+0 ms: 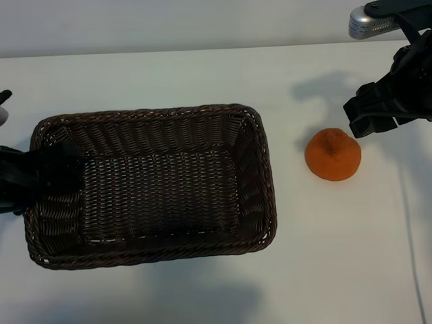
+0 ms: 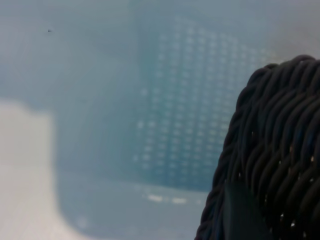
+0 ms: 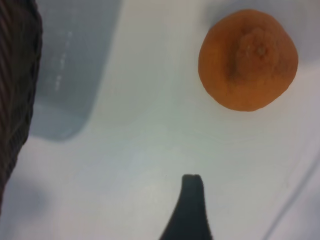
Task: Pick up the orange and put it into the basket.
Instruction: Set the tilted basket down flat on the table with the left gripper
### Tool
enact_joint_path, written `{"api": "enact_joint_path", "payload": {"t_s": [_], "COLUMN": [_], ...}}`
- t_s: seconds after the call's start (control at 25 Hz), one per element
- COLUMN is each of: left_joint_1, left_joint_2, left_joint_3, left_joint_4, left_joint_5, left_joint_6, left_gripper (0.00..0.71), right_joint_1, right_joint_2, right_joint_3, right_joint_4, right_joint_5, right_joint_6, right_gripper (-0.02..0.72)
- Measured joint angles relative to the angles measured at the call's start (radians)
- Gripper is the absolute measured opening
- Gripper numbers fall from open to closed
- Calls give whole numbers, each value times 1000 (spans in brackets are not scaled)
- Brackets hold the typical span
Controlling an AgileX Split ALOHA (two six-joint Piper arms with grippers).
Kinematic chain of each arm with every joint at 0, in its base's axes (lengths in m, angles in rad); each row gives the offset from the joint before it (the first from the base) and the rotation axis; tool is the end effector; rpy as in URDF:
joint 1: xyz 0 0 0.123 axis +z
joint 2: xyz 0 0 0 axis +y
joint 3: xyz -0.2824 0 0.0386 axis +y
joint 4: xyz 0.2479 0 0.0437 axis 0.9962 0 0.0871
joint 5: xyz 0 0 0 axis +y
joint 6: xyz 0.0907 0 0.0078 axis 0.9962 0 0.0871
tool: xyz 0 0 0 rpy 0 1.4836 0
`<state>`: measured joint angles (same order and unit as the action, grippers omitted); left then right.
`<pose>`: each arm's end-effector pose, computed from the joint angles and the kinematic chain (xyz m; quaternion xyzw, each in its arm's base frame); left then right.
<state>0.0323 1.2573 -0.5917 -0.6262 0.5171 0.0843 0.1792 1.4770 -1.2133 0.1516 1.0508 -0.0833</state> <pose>0.2186 -0.0194 0.2110 -0.2003 0.9302 -0.1976 0.2359 0.2866 0.0640 0.3005 -0.1030 0.9774 0.0793 0.1668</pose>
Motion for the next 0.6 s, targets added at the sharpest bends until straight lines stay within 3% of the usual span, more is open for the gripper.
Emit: {"api": "enact_joint_path", "payload": {"t_s": [0.2, 0.4, 0.6], "left_joint_1": [5, 5, 5], "left_joint_2": [0, 10, 112], "left_joint_3": [0, -2, -93], "left_joint_4": [-102, -112, -112], "left_joint_5": [-15, -57, -23], "left_joint_6": [103, 119, 131], "left_gripper": [326, 326, 326], "right_joint_1": [0, 0, 0], "right_joint_2": [0, 0, 0], "right_joint_3": [0, 0, 0], "right_joint_4": [0, 0, 0], "right_joint_5": [4, 7, 10], "right_joint_6": [0, 0, 0], "right_gripper": [595, 595, 595]}}
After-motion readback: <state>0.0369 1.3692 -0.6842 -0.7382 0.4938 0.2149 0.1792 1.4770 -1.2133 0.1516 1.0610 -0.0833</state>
